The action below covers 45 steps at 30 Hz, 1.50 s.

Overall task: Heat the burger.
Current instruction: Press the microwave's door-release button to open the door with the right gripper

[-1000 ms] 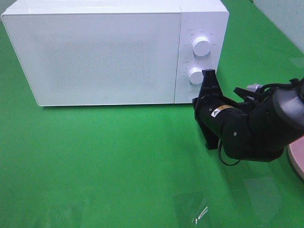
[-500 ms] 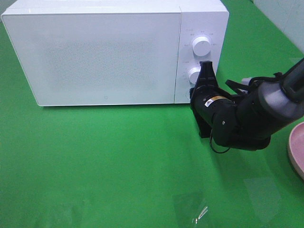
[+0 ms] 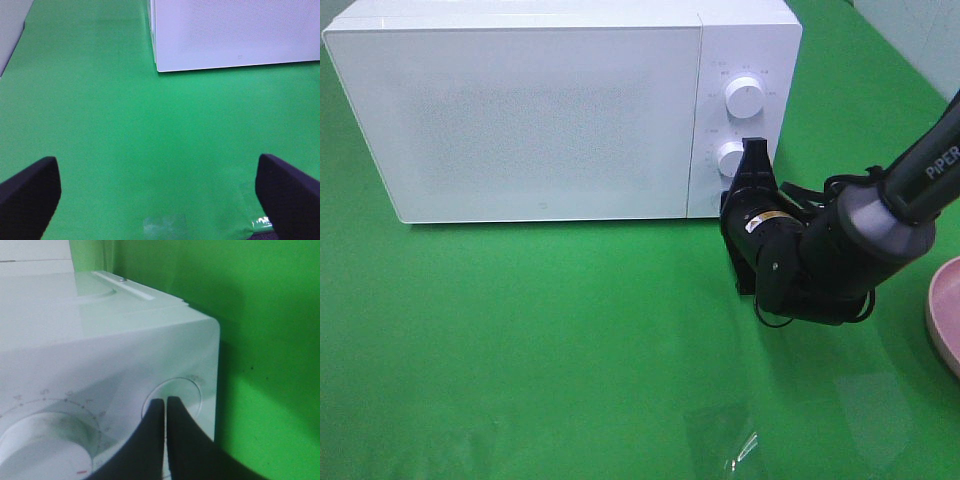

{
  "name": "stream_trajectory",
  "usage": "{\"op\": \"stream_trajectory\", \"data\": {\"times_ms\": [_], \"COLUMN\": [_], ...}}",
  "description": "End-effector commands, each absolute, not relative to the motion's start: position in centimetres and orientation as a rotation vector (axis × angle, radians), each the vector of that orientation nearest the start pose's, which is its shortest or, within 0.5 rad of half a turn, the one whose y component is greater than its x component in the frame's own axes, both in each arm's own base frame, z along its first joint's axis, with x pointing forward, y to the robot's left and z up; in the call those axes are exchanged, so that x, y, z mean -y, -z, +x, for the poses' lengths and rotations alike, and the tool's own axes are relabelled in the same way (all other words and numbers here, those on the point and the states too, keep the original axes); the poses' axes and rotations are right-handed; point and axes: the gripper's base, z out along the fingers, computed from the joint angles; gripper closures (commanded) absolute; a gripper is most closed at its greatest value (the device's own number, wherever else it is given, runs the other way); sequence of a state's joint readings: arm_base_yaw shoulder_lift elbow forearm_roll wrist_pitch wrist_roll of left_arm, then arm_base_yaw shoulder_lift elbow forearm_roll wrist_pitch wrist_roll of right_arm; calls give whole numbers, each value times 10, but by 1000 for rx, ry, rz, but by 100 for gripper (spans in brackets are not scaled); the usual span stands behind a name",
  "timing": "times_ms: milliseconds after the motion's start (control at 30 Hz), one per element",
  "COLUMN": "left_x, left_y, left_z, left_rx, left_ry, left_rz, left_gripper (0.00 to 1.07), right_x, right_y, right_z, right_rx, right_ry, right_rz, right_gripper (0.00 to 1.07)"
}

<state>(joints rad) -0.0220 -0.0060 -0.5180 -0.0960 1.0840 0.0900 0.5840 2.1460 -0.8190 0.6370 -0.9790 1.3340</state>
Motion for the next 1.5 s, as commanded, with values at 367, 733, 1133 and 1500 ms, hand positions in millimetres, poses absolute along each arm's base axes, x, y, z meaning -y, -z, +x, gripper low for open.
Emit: {"op": "stream_trajectory", "data": {"times_ms": [367, 733, 1133, 1500], "left_x": [8, 8, 8, 8], "left_y": [-281, -281, -281, -281], "left_z": [-11, -11, -11, -11], "left_rx": [-2008, -2008, -2008, -2008], "left_ry": [76, 76, 76, 76], "left_rz": [119, 119, 119, 119], "left_gripper": [9, 9, 9, 9], "right_x": [-167, -167, -170, -170], "right_y": [-89, -87, -98, -105], "right_z": [339, 343, 351, 375], "right_rx": [-1422, -1364, -1280, -1215], "right_ry": [-1085, -1109, -1142, -1188], "right_rz": [1365, 1313, 1244, 1169], "right_gripper": [107, 107, 107, 107]}}
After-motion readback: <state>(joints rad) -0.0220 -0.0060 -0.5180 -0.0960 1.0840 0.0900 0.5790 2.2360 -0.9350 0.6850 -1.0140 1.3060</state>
